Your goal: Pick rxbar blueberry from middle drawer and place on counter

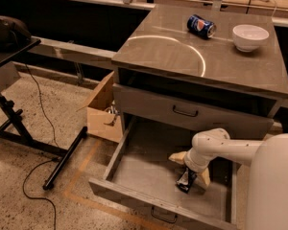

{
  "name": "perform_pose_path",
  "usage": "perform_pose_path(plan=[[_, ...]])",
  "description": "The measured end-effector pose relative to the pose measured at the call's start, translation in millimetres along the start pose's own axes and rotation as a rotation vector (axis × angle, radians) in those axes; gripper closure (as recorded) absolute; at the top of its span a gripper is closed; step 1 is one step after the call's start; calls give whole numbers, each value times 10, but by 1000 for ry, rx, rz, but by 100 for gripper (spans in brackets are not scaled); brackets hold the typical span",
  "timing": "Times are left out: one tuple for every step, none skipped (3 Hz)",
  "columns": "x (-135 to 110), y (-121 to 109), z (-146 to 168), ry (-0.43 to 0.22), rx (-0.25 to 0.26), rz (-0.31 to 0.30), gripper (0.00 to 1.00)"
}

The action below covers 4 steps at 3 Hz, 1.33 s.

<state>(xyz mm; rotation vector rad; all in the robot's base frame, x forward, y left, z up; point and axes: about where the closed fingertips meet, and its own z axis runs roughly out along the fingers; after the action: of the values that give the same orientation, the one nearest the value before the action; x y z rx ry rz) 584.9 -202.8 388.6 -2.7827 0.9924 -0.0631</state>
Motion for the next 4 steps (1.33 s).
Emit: perform_pose_path(plan=[[-15, -23, 75, 5, -8, -19, 0], [-21, -9, 179, 2, -27, -27, 0], [-10, 17, 245, -2, -43, -32, 10], [-3, 32, 273, -2, -49, -32, 29]])
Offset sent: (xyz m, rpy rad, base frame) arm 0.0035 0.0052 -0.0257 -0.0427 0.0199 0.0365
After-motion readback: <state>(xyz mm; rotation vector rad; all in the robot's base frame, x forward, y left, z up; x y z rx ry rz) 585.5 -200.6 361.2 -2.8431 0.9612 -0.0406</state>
